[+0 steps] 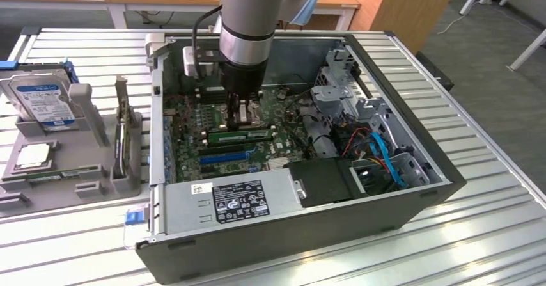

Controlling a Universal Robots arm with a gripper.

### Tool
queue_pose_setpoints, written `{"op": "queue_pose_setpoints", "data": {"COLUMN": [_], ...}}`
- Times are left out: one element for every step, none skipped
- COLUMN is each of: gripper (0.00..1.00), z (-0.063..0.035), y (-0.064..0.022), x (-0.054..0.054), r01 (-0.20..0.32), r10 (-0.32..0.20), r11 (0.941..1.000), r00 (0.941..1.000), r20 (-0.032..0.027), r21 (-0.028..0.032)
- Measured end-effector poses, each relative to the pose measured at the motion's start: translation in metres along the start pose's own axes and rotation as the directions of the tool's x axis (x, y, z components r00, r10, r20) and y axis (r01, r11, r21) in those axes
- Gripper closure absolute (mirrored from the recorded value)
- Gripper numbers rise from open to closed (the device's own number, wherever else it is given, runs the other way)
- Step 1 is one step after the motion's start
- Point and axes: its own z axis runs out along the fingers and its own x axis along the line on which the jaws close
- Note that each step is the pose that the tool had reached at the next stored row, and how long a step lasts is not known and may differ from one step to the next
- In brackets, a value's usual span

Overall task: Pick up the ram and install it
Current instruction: 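Press down the ram until it locks into place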

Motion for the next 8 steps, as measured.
{"op": "queue_pose_setpoints", "data": {"gripper": [0.90, 0.90, 0.90, 0.90, 0.90, 0.90, 0.90, 0.90], "z": [0.0003, 0.0007, 0.0010, 0.0013, 0.0016, 0.0018, 0.0018, 0.0018], "y": [0.0000, 0.0000, -0.0001, -0.0001, -0.0001, -0.0001, -0.0001, -0.0001], "x": [0.0000, 0.0000, 0.0000, 0.0000, 0.0001, 0.0001, 0.0001, 0.0001], "r01": [0.000, 0.000, 0.000, 0.000, 0.000, 0.000, 0.000, 0.000], "r10": [0.000, 0.000, 0.000, 0.000, 0.000, 0.000, 0.000, 0.000], "r11": [1.0000, 1.0000, 1.0000, 1.0000, 1.0000, 1.0000, 1.0000, 1.0000], "r00": [1.0000, 1.0000, 1.0000, 1.0000, 1.0000, 1.0000, 1.0000, 1.0000], "r20": [0.0000, 0.0000, 0.0000, 0.0000, -0.0001, -0.0001, -0.0002, -0.0001], "r21": [0.0000, 0.0000, 0.0000, 0.0000, -0.0001, -0.0001, 0.0000, -0.0001]}}
